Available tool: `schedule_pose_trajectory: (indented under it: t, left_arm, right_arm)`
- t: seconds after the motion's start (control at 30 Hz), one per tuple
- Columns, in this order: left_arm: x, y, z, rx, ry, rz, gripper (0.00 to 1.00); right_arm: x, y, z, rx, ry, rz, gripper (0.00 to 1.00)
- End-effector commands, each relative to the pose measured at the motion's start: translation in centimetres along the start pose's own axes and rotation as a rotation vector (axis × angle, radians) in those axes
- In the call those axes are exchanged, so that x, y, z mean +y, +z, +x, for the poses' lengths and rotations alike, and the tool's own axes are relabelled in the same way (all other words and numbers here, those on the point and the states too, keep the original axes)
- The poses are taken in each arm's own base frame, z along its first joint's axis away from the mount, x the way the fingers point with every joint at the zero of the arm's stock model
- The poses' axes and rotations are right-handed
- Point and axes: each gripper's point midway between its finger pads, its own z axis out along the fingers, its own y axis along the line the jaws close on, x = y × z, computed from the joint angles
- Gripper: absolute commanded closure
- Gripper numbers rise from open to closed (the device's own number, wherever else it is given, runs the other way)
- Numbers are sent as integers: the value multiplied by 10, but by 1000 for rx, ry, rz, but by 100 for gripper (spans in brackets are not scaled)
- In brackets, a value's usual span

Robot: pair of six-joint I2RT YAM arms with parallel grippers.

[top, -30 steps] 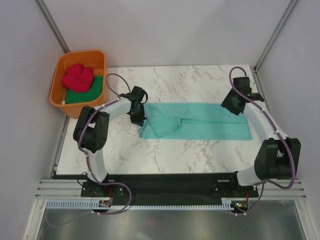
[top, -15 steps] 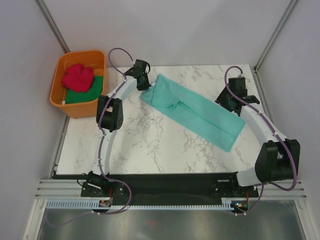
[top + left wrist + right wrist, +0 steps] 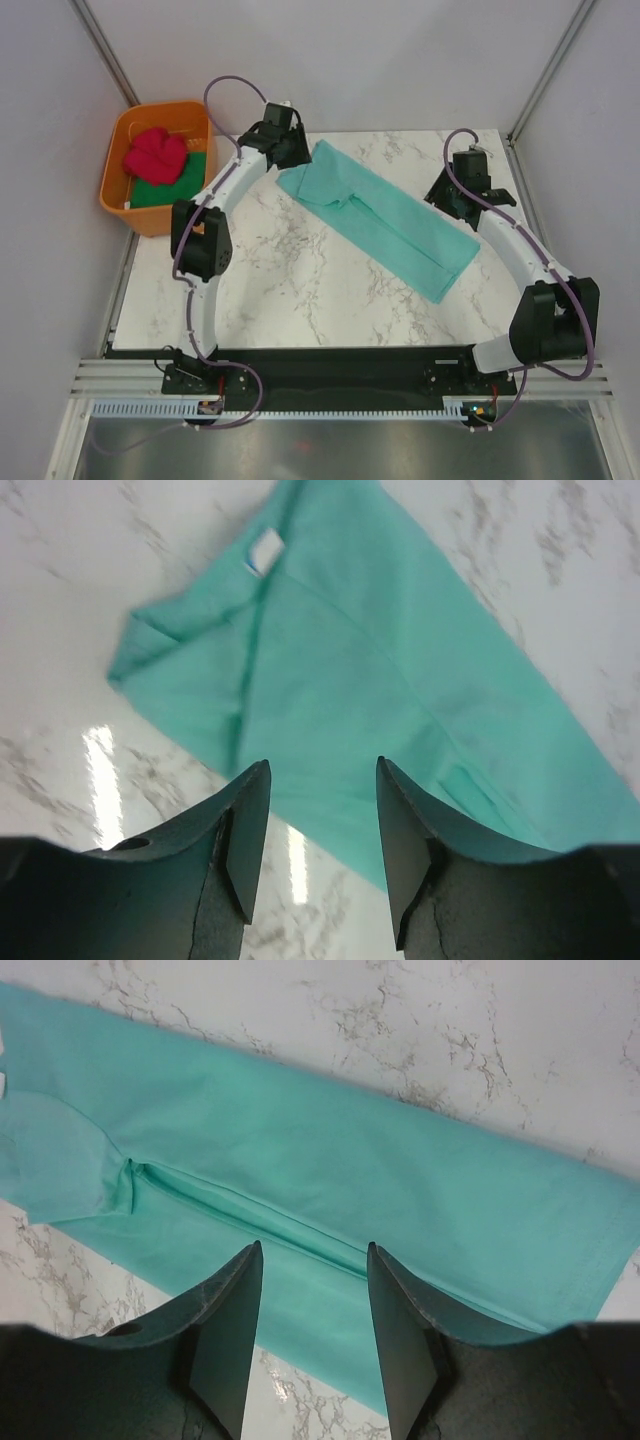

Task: Fold and stack the t-shirts
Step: Fold the tshirt

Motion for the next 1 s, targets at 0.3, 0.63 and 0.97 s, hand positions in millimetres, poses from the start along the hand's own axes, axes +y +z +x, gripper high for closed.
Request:
schedule_pose_trajectory:
  t: [0.3,0.63,0.97]
  left_arm:
    - [-50,-72,123,135,-190,-40,52]
    - [28,-32,85,95,-255,-176,53]
    - [65,4,54,96,-374,-154,48]
  right_arm:
    - [7,-33,11,60,-173,-69,46]
    - [28,-16,128,279,-484,-141,53]
    - [7,-5,180,365,-670,-28,50]
